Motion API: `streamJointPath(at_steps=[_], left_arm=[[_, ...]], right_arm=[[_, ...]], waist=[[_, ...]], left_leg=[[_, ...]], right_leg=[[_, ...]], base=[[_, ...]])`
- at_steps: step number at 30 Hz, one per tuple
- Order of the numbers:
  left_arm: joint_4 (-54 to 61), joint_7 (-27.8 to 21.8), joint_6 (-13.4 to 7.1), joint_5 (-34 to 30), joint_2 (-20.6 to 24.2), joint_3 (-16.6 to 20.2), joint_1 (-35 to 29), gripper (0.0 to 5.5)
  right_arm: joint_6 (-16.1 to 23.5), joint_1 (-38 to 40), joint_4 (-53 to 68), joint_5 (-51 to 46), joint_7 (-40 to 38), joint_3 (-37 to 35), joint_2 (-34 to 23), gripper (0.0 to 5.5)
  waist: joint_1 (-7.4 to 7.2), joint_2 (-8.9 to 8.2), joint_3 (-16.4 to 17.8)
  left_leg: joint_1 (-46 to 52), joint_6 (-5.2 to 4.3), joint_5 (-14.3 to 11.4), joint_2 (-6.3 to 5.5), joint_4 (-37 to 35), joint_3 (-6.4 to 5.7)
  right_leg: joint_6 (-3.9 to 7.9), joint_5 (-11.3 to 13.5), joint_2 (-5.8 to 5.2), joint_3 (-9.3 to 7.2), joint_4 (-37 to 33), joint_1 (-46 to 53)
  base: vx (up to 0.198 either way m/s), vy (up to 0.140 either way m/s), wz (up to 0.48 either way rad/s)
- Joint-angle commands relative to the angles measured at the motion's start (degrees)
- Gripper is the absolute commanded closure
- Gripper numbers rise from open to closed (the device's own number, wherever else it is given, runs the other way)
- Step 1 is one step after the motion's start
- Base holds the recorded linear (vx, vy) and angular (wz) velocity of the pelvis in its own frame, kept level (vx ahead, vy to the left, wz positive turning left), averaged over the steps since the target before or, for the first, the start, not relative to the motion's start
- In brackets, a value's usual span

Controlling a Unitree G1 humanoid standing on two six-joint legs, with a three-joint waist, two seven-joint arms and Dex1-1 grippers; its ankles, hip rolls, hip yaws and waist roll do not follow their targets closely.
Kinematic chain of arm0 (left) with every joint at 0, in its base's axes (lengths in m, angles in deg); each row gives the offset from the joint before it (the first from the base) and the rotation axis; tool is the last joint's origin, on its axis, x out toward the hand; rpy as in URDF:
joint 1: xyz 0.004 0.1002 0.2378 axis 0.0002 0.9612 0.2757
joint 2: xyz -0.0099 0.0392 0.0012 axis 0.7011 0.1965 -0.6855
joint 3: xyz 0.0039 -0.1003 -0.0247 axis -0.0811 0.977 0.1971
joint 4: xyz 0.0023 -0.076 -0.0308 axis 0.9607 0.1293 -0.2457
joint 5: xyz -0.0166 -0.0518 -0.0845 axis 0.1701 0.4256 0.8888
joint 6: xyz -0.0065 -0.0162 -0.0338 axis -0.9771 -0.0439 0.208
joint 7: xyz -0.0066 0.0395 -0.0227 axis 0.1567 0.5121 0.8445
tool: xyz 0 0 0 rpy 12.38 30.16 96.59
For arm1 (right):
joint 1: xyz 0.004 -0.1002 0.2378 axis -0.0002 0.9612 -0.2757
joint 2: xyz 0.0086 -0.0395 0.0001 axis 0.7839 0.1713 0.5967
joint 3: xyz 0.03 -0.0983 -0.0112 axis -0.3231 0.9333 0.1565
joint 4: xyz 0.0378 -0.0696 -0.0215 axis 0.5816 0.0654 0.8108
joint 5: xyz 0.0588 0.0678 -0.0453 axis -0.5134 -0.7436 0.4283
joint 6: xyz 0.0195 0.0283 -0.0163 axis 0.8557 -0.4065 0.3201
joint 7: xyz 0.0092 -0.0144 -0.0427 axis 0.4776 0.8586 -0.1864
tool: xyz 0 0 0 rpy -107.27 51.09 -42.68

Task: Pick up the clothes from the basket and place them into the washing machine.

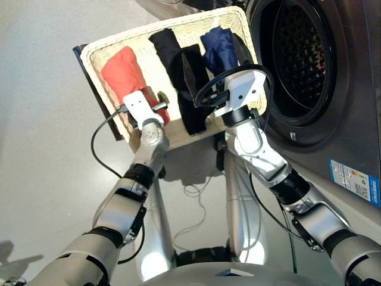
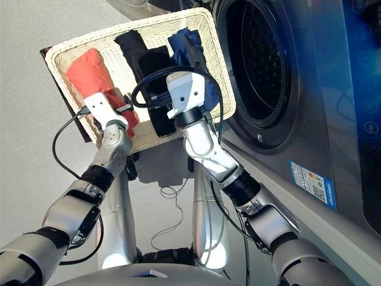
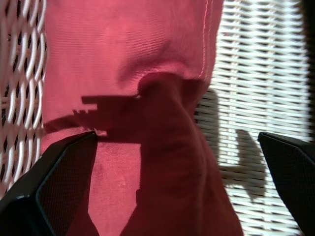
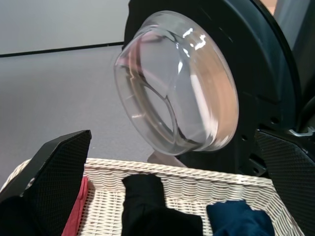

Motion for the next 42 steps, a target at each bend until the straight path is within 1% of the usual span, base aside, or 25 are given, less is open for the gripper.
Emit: streamJointPath(at_steps=[1,6,8,10,11,13,14,16,18,19,21,24,25,27,28,30,32,35,37,38,39,41,42], left_arm=[[-5.38,-1.30,-0.54,1.92,0.24,-0.05,-4.32,0.00],[-7.38,-2.39,0.08,3.27,-0.04,-0.44,-5.09,0.00],[-7.79,-2.62,0.29,3.33,-0.11,-0.64,-5.26,0.00],[-8.82,-3.16,0.91,3.00,-0.20,-0.85,-5.25,0.00],[-9.28,-3.26,1.05,2.94,-0.25,-0.82,-5.22,0.58],[-9.59,-3.16,1.12,2.94,-0.54,-0.78,-5.22,5.18],[-9.56,-3.12,1.11,2.75,-0.61,-0.86,-5.14,5.50],[-9.94,-3.31,1.37,2.78,-0.76,-0.91,-4.90,5.50],[-9.21,-3.11,1.06,2.65,-0.88,-0.84,-4.36,5.50],[-8.36,-3.09,0.82,2.29,-0.77,-1.00,-4.42,5.50],[-6.16,-3.14,0.46,1.01,-0.96,-1.74,-3.35,5.50],[-0.77,-2.37,-0.72,-1.92,-0.75,-3.39,-0.58,5.50],[3.34,-1.81,-1.68,-4.27,0.06,-3.96,1.27,5.50],[9.84,-0.82,-2.86,-6.42,0.81,-4.13,5.04,5.50],[15.21,-0.25,-3.75,-7.88,1.76,-3.84,7.50,5.50],[25.03,-0.06,-4.17,-11.29,3.69,-3.17,13.95,5.50],[30.77,-0.23,-4.58,-14.59,5.24,-2.31,18.27,5.50],[41.40,-0.84,-4.93,-20.88,8.67,-0.80,24.02,5.50],[45.62,-1.32,-5.12,-24.20,10.57,-0.38,25.13,5.50],[49.28,-1.91,-5.63,-27.77,12.71,-0.16,25.86,5.50],[50.75,-2.17,-5.71,-29.53,14.08,-0.51,26.10,5.50],[55.07,-2.35,-6.44,-32.61,16.94,-1.05,26.27,5.50],[57.59,-2.19,-6.78,-35.63,19.13,-1.76,25.83,5.50]], right_arm=[[5.49,-0.92,8.19,-1.64,1.13,0.10,1.71,0.00],[5.87,-0.35,8.66,-4.70,2.30,0.46,1.66,0.00],[6.05,-0.44,8.53,-5.59,2.44,0.58,1.62,0.00],[5.92,-0.26,8.45,-6.33,2.88,0.64,1.57,0.00],[5.96,-0.31,8.23,-6.72,3.10,0.71,1.58,0.00],[5.97,-0.50,8.11,-7.15,3.29,0.85,1.51,0.00],[5.93,-0.54,8.00,-7.49,3.45,1.01,1.37,0.00],[5.69,-0.62,7.25,-7.95,3.20,1.18,1.34,0.00],[5.62,-0.64,7.19,-8.52,3.39,1.21,1.26,0.00],[5.44,-1.02,7.35,-8.55,3.78,1.14,0.94,0.00],[5.31,-0.70,7.35,-8.81,3.99,0.80,0.49,0.00],[5.70,0.61,7.12,-9.78,3.49,-0.46,0.22,0.00],[5.96,1.30,7.26,-9.72,3.32,-1.26,-0.12,0.00],[5.83,2.67,7.66,-9.27,3.28,-2.49,-0.75,0.00],[5.77,3.67,7.64,-9.85,2.97,-3.23,-1.11,0.00],[5.62,6.67,9.40,-9.01,3.19,-5.58,-2.42,0.00],[5.35,9.36,10.11,-8.28,3.48,-7.58,-3.84,0.00],[4.87,13.63,10.78,-8.60,3.83,-10.58,-5.44,0.00],[5.22,14.78,10.52,-13.99,5.56,-11.07,-5.91,0.00],[5.08,15.59,11.16,-15.38,7.15,-11.86,-6.97,0.00],[4.76,15.96,11.71,-16.23,8.10,-12.15,-7.92,0.00],[5.42,15.96,12.34,-19.15,9.05,-12.56,-8.61,0.00],[5.97,15.53,13.20,-19.86,9.90,-12.69,-9.23,0.00]], waist=[[-0.82,-0.39,-0.57],[-0.96,-0.31,-0.57],[-0.95,-0.27,-0.57],[-1.03,-0.21,-0.57],[-1.03,-0.20,-0.57],[-0.96,-0.16,-0.57],[-0.93,-0.14,-0.57],[-0.87,-0.17,-0.57],[-0.83,-0.13,-0.57],[-0.93,-0.21,-0.57],[-0.82,-0.02,-0.57],[-0.51,0.35,-0.57],[-0.24,0.62,-0.57],[0.30,0.83,-0.57],[0.74,1.08,-0.57],[1.40,1.27,-0.57],[1.95,1.34,-0.57],[2.72,1.44,-0.57],[3.25,1.38,-0.57],[3.51,1.35,-0.57],[3.63,1.24,-0.57],[3.93,1.19,-0.57],[3.95,1.27,-0.57]], left_leg=[[0.57,0.71,-6.05,-0.95,3.80,-0.70],[-0.12,0.67,-5.87,-0.77,4.11,-0.44],[-0.29,0.65,-5.85,-0.79,4.27,-0.58],[-0.29,0.56,-5.85,-0.67,4.50,-0.51],[-0.20,0.53,-5.90,-0.64,4.59,-0.55],[0.07,0.48,-5.93,-0.53,4.60,-0.51],[0.32,0.44,-5.87,-0.53,4.47,-0.42],[0.85,0.41,-5.86,-0.51,4.30,-0.15],[1.50,0.40,-5.76,-0.49,3.95,0.06],[0.81,0.65,-3.63,-0.54,2.83,0.47],[2.06,0.67,-3.35,-0.69,1.82,0.72],[4.42,0.66,-2.82,-1.11,0.06,0.99],[5.83,0.68,-2.79,-1.27,-0.65,1.07],[7.75,0.82,-3.00,-1.51,-0.99,1.18],[8.92,0.91,-3.37,-1.61,-1.04,1.35],[10.88,1.12,-4.16,-1.93,-0.67,1.21],[13.61,1.34,-5.14,-2.27,-0.42,0.99],[16.86,1.37,-6.02,-2.70,-0.53,0.54],[18.83,1.36,-6.16,-2.89,-1.10,0.38],[19.86,1.37,-6.29,-3.02,-1.37,0.19],[20.57,1.40,-6.39,-3.13,-1.49,0.02],[22.22,1.40,-6.52,-3.28,-1.92,-0.08],[22.73,1.38,-6.69,-3.25,-1.94,-0.01]], right_leg=[[0.77,-4.18,-0.21,0.18,3.40,-0.75],[0.87,-3.84,-0.08,0.31,3.57,-1.51],[0.88,-3.80,-0.03,0.35,3.56,-1.59],[0.84,-3.83,-0.07,0.29,3.81,-1.75],[0.83,-3.87,-0.05,0.31,3.83,-1.70],[0.75,-3.84,0.19,0.42,3.84,-1.51],[0.72,-3.77,0.26,0.52,3.80,-1.32],[0.73,-3.68,0.35,0.63,3.61,-0.97],[0.79,-3.56,0.36,0.82,3.30,-0.52],[0.57,-1.49,0.26,0.86,2.04,-1.18],[0.62,-1.27,0.21,0.86,1.33,-0.09],[0.72,-0.85,-0.03,0.83,0.05,2.21],[0.74,-0.92,-0.02,0.78,-0.30,3.35],[0.70,-1.24,0.03,0.87,-0.11,4.87],[0.77,-1.61,-0.12,1.00,0.20,5.80],[0.66,-2.62,-0.35,1.08,0.88,7.94],[0.61,-3.93,-0.75,1.13,1.66,10.76],[0.64,-5.16,-1.44,0.65,2.14,14.01],[0.74,-5.52,-1.71,0.28,1.81,16.15],[0.79,-5.74,-1.84,0.07,1.44,17.44],[0.77,-5.91,-1.95,-0.02,1.24,18.36],[0.87,-5.95,-2.16,-0.23,0.63,20.19],[0.92,-6.11,-2.32,-0.38,0.58,20.75]], base=[[0.000,0.000,0.000],[0.000,0.000,0.000],[0.000,0.000,0.000],[0.000,0.000,0.000],[0.000,0.000,0.000],[0.000,0.000,0.000],[0.000,0.000,0.000],[0.000,0.000,0.000],[-0.047,0.009,-0.015],[-0.096,0.005,-0.037],[-0.045,0.002,-0.017],[0.000,0.000,0.000],[0.000,0.000,0.000],[0.000,0.000,0.000],[0.056,0.023,-0.005],[0.078,-0.016,0.022],[0.093,-0.031,0.096],[0.074,-0.022,0.150],[0.065,-0.021,0.098],[0.063,-0.030,0.033],[0.065,-0.025,0.041],[0.026,-0.012,0.032],[0.000,0.000,0.000]])
